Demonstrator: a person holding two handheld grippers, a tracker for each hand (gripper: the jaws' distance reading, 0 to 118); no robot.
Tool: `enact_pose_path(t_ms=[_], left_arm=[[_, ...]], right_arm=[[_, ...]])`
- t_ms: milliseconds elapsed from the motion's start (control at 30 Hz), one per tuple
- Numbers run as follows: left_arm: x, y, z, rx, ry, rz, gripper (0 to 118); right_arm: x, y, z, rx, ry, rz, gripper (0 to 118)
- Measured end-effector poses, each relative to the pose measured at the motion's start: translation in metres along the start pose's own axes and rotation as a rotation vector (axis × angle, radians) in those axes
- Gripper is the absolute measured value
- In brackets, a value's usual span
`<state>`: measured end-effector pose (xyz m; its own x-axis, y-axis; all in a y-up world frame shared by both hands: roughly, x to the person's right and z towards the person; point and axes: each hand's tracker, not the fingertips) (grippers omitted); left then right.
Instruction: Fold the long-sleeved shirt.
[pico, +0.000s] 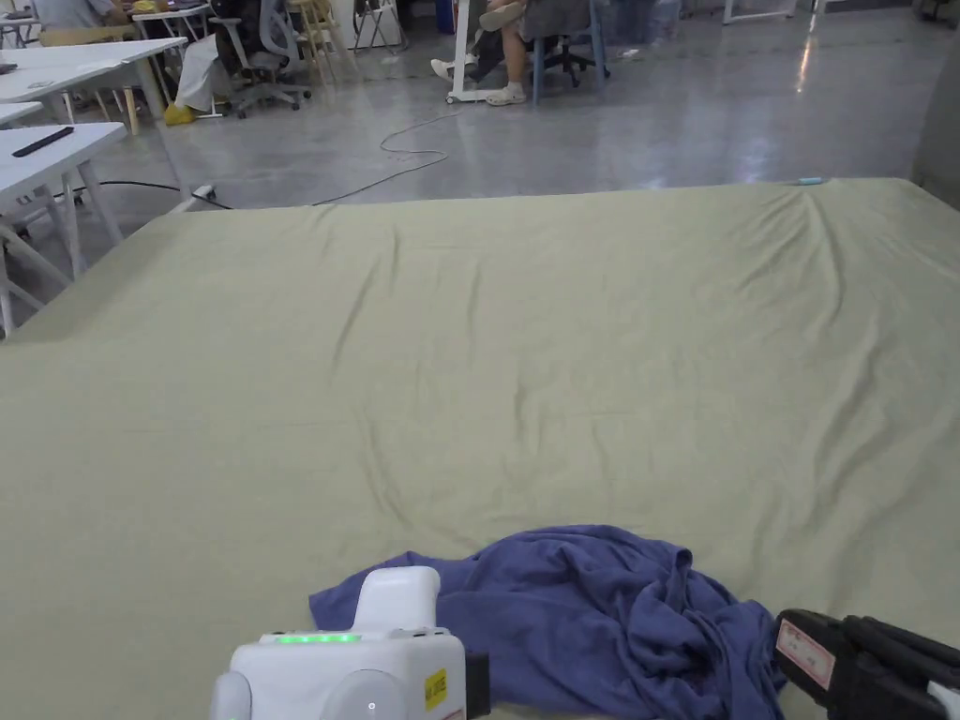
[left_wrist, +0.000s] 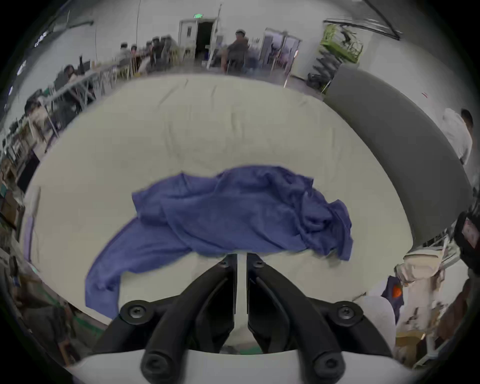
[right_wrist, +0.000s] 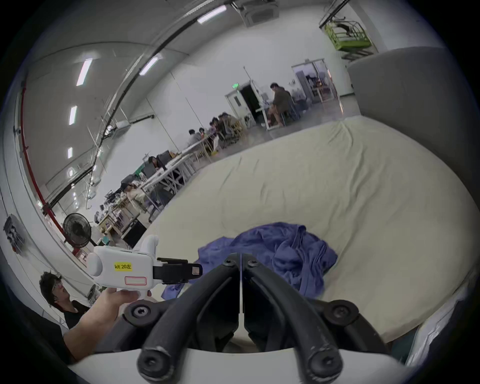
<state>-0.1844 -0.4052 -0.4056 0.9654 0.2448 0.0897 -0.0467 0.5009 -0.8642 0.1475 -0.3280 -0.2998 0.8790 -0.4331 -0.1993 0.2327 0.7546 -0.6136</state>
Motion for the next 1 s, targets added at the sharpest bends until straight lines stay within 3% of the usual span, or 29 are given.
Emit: enact_pose_path(t_ms=[33,67,100,133,167,367,433,500,533,567,600,633,667,700,733,767,833,867,900,1000], left_arm=[[-0.006,0.007,-0.005,0.011,-0.007,0.014,5],[-0.008,0.014,-0.011,0.026,-0.019,0.023,33],[-0.012,0.026,-0.018,0.035,-0.026,0.016,79],[-0.016,0.041,-0.027,0.045,-0.012,0.018,112],[-0.02,0.057,-0.042,0.03,0.004,0.015,118],[-0.029,0.12,-0.134,-0.029,0.134,-0.018,118],[-0.038,0.131,-0.169,-0.096,0.171,-0.014,112],[-0.048,0.131,-0.196,-0.223,0.191,-0.034,98],[-0.052,0.128,-0.205,-0.26,0.2,-0.046,98],[-0.055,0.126,-0.201,-0.202,0.117,0.014,97],[-0.059,0.125,-0.19,-0.179,0.131,0.037,93],[-0.055,0.126,-0.183,-0.181,0.138,0.018,75],[-0.049,0.127,-0.175,-0.136,0.115,-0.012,30],[-0.044,0.127,-0.168,-0.101,0.099,-0.021,0],[-0.041,0.127,-0.158,-0.095,0.107,-0.027,0],[-0.035,0.127,-0.149,-0.073,0.148,-0.049,0],[-0.031,0.129,-0.135,-0.048,0.087,-0.051,0],[-0.033,0.131,-0.127,-0.048,0.038,-0.026,0],[-0.032,0.131,-0.121,-0.045,0.017,-0.013,0],[-0.026,0.131,-0.105,-0.028,0.029,-0.031,0]], right_arm=[[-0.003,0.001,-0.003,-0.004,0.001,0.003,0],[-0.004,0.002,-0.005,-0.008,0.002,0.005,0],[-0.004,0.003,-0.008,-0.013,0.004,0.008,0],[-0.003,0.005,-0.011,-0.018,0.004,0.008,0],[-0.002,0.006,-0.013,-0.023,0.001,0.007,0],[0.018,0.004,-0.033,-0.069,-0.047,-0.016,0],[0.025,0.003,-0.041,-0.101,-0.077,-0.021,0],[0.032,0.003,-0.05,-0.12,-0.1,-0.028,0],[0.036,0.004,-0.055,-0.13,-0.118,-0.037,0],[0.039,0.005,-0.06,-0.15,-0.143,-0.049,0],[0.043,0.006,-0.064,-0.168,-0.164,-0.056,0],[0.047,0.008,-0.069,-0.184,-0.183,-0.062,0],[0.051,0.011,-0.075,-0.196,-0.196,-0.063,0],[0.055,0.013,-0.08,-0.203,-0.199,-0.063,0],[0.061,0.016,-0.087,-0.212,-0.199,-0.066,1],[0.067,0.02,-0.096,-0.226,-0.194,-0.066,28],[0.078,0.025,-0.119,-0.302,-0.21,-0.059,107],[0.083,0.025,-0.133,-0.343,-0.259,-0.052,116],[0.085,0.021,-0.141,-0.294,-0.234,-0.079,116],[0.097,0.011,-0.172,-0.378,-0.342,0.021,116]])
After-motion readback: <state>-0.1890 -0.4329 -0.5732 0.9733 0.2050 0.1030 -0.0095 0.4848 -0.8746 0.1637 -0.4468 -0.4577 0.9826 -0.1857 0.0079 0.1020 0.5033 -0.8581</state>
